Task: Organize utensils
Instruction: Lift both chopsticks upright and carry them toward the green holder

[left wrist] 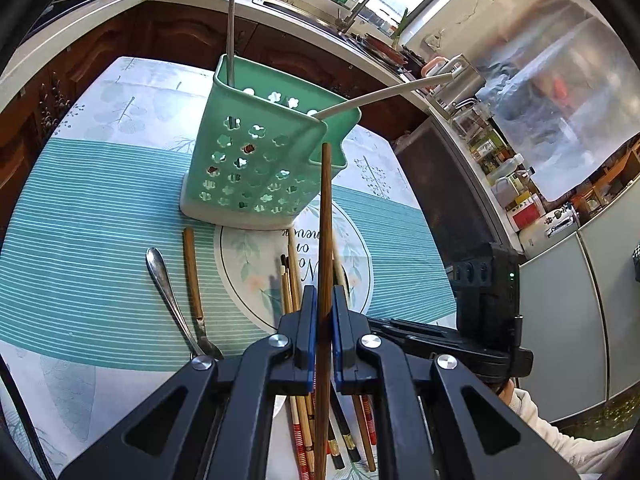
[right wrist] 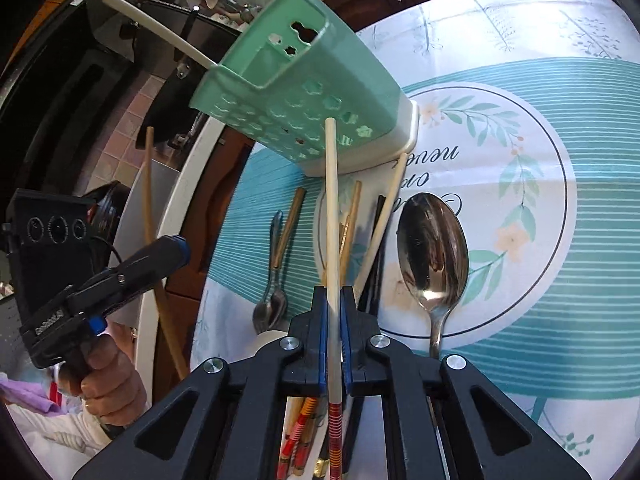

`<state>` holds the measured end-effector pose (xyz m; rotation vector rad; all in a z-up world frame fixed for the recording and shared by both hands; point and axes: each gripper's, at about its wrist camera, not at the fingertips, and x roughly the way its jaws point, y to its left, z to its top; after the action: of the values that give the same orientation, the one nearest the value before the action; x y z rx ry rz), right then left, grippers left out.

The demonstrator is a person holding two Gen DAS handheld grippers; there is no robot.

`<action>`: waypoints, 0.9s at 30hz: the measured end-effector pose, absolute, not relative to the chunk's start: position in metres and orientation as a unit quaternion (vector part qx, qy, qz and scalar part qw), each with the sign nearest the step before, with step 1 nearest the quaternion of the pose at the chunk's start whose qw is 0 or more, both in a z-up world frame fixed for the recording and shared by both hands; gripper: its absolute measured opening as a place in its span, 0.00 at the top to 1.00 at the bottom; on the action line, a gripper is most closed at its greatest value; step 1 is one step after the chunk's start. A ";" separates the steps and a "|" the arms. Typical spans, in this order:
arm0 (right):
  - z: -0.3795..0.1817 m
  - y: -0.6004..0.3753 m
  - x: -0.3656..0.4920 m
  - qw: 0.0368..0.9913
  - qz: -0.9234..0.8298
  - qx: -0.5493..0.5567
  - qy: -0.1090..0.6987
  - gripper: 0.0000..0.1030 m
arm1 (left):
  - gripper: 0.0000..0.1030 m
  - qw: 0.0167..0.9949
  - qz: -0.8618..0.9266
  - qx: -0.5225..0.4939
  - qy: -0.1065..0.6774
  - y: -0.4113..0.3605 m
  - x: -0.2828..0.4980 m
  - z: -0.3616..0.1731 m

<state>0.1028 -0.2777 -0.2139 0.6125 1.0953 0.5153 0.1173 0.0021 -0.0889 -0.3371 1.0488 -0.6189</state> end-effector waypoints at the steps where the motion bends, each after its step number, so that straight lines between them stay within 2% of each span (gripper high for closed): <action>1: -0.210 -0.281 0.100 0.780 0.238 0.291 0.501 0.95 | 0.96 0.809 -0.289 -0.156 0.488 0.002 0.116 -0.087; 7: -0.174 -0.296 0.074 0.807 0.231 0.310 0.447 0.95 | 0.96 0.831 -0.278 -0.145 0.459 0.003 0.109 -0.065; 15: -0.065 -0.293 0.056 0.883 0.214 0.255 0.330 0.95 | 0.96 0.884 -0.252 -0.108 0.378 0.000 0.109 -0.001; 20: -0.010 -0.289 0.081 0.916 0.191 0.225 0.271 0.95 | 0.96 0.911 -0.225 -0.088 0.334 -0.002 0.131 0.037; 27: 0.039 -0.297 0.137 0.943 0.161 0.193 0.217 0.95 | 0.96 0.939 -0.179 -0.100 0.275 0.008 0.175 0.075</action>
<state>0.1369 -0.2971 0.0387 0.3928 0.4415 0.3285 0.1751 0.0082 0.0746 -0.2035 0.5622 -0.3645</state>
